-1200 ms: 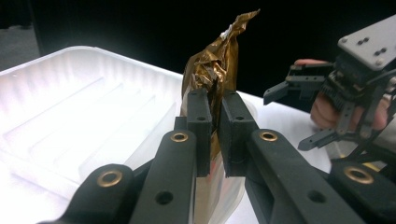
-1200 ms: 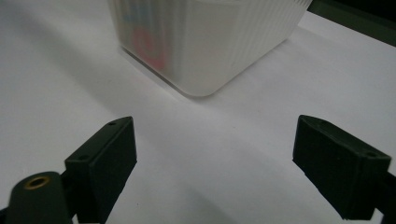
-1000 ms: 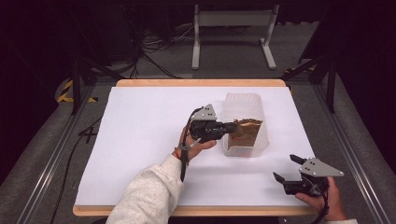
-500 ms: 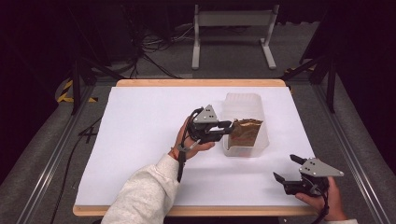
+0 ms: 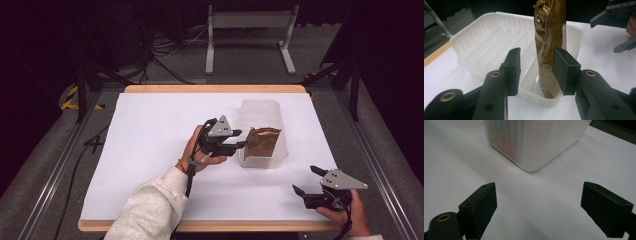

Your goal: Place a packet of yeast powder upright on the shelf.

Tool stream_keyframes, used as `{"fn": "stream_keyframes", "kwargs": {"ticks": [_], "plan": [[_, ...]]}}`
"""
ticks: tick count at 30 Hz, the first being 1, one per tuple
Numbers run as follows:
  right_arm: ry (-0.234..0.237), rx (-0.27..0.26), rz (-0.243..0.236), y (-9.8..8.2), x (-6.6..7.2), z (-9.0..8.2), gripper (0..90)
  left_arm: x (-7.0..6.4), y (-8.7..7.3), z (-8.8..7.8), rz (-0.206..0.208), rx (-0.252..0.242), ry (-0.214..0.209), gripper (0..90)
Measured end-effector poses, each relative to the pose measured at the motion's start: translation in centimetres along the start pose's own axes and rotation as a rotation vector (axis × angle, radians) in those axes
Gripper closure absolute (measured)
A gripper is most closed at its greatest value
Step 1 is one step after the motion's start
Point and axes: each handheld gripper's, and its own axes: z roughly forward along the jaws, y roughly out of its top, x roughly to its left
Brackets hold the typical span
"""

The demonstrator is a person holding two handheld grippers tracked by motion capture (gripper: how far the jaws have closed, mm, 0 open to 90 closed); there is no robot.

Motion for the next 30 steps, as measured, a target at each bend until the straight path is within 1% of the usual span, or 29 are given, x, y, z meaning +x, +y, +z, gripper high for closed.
{"fn": "stream_keyframes", "kwargs": {"ticks": [2, 4, 5, 6, 7, 8, 14, 17, 18, 20, 21, 22, 25, 26, 30], "plan": [[0.001, 0.003, 0.0, 0.0, 0.0, 0.0, 14.1, 0.0, -0.1, 0.0, 0.002, 0.01, 0.006, 50.5], [0.002, 0.004, -0.003, 0.0, 0.0, 0.1, 14.1, -0.1, -0.2, -0.1, 0.009, 0.017, 0.022, 47.0], [0.003, 0.004, -0.004, 0.0, 0.1, 0.1, 14.1, -0.1, -0.2, -0.1, 0.013, 0.03, 0.041, 45.3], [0.003, 0.004, -0.004, 0.0, 0.1, 0.1, 14.1, -0.1, -0.3, -0.1, 0.01, 0.033, 0.048, 41.1], [0.003, 0.004, -0.004, 0.0, 0.1, 0.1, 14.1, -0.1, -0.3, -0.1, 0.01, 0.033, 0.048, 39.4], [0.003, 0.004, -0.003, 0.0, 0.1, 0.1, 14.1, -0.2, -0.4, -0.1, 0.015, 0.046, 0.067, 37.0], [0.008, 0.006, -0.007, 0.0, 0.1, 0.1, 14.1, -0.2, -0.7, -0.1, 0.001, 0.084, 0.108, 20.5], [0.01, 0.005, -0.008, 0.0, 0.1, 0.1, 14.1, -0.1, -0.9, -0.2, -0.006, 0.091, 0.119, 13.7], [0.01, 0.005, -0.009, 0.0, 0.1, 0.1, 14.1, 0.0, -1.1, -0.3, -0.019, 0.094, 0.137, 11.9], [0.014, 0.006, -0.006, 0.0, 0.1, 0.1, 14.0, 0.1, -1.3, -0.4, -0.024, 0.107, 0.161, 8.4], [0.014, 0.005, -0.006, 0.0, 0.1, 0.1, 14.0, 0.1, -1.4, -0.5, -0.024, 0.112, 0.176, 7.2], [0.014, 0.006, -0.007, 0.0, 0.1, 0.1, 14.0, 0.2, -1.5, -0.6, -0.024, 0.118, 0.179, 6.5], [0.017, 0.006, -0.009, 0.0, 0.2, 0.2, 14.0, 0.5, -1.8, -1.0, -0.024, 0.113, 0.182, 4.6], [0.019, 0.008, -0.009, 0.0, 0.2, 0.1, 14.0, 0.5, -2.0, -1.1, -0.023, 0.115, 0.189, 4.4], [0.018, 0.01, -0.009, 0.0, 0.2, 0.2, 14.0, 1.0, -2.7, -1.7, -0.019, 0.138, 0.196, 4.3]]}}
